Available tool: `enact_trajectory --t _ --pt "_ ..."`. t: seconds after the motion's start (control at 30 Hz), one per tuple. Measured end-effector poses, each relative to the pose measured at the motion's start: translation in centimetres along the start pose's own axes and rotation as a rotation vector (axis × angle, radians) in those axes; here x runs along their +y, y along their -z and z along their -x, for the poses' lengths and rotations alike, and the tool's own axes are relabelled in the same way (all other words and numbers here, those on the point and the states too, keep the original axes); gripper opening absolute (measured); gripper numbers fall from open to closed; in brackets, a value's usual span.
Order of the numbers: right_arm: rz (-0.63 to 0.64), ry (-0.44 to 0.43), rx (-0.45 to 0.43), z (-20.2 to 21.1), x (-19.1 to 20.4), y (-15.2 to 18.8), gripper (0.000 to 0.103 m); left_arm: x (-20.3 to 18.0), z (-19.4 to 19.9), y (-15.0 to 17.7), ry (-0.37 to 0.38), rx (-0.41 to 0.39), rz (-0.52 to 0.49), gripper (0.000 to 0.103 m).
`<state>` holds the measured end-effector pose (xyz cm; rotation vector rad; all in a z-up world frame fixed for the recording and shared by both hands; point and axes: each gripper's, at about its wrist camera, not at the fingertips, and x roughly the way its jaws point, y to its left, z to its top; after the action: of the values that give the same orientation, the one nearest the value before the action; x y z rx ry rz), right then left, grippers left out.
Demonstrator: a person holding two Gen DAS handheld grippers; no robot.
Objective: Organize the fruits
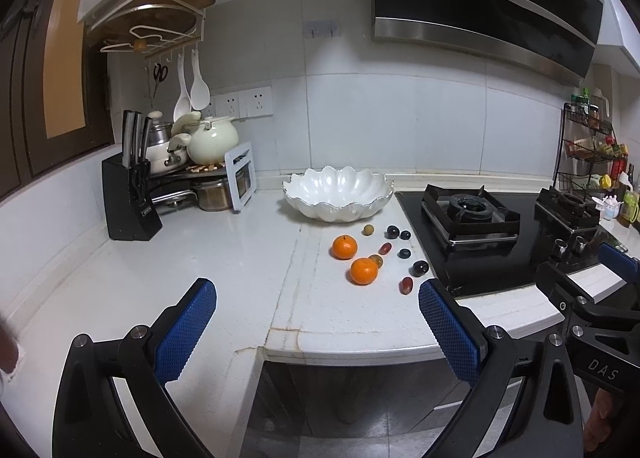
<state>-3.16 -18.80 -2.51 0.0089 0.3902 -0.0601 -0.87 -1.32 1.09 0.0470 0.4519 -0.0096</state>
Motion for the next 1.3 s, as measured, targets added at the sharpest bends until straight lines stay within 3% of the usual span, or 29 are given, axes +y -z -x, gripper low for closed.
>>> enact_trajectory --t 0.27,1.3 --pt "0.0 0.0 -0.001 -0.01 0.04 -0.06 0.103 -0.22 0.54 -0.13 -0.01 -0.037 0.002 0.103" --pt "0.003 -0.002 0.011 -0.4 -0.24 -0.07 0.103 0.34 0.5 -0.62 -0.012 -0.061 0.04 0.103"
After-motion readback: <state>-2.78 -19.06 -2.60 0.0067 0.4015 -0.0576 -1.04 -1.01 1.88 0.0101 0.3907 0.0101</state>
